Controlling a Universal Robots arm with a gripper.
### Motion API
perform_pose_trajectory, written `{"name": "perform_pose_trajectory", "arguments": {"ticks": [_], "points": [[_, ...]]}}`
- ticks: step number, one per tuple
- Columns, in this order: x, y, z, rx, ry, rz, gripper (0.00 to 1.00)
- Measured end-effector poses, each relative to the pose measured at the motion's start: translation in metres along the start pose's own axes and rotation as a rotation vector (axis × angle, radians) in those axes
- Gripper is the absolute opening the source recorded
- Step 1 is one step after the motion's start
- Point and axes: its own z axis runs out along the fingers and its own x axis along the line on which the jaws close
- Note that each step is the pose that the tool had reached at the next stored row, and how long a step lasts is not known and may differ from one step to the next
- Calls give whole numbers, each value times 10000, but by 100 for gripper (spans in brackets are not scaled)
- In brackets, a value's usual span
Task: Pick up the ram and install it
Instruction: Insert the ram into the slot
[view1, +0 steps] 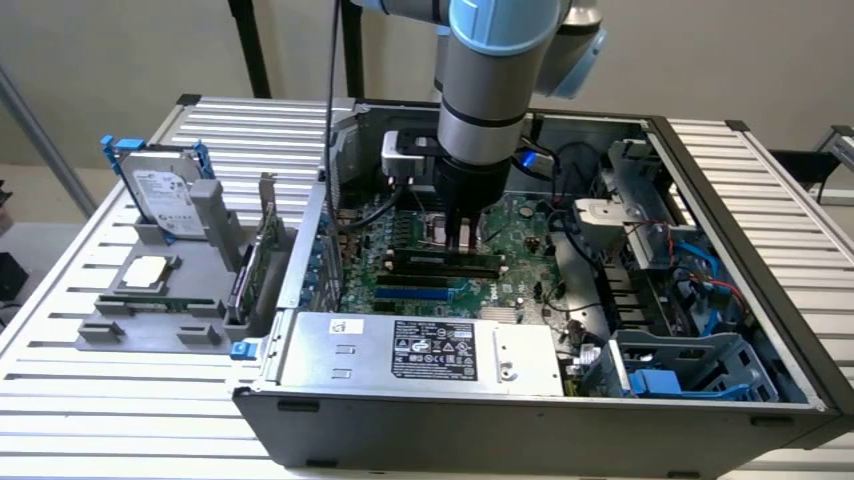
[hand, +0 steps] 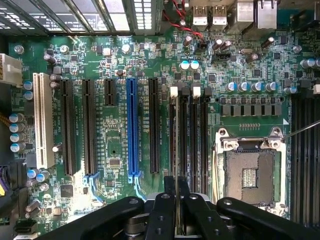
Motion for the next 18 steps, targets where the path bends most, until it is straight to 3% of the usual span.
{"name": "perform_pose_trajectory", "arguments": {"ticks": [13,18], "points": [[-35,-7,19,7,141,-4,13],[-47,-6,32,9,158,-10,13]]}}
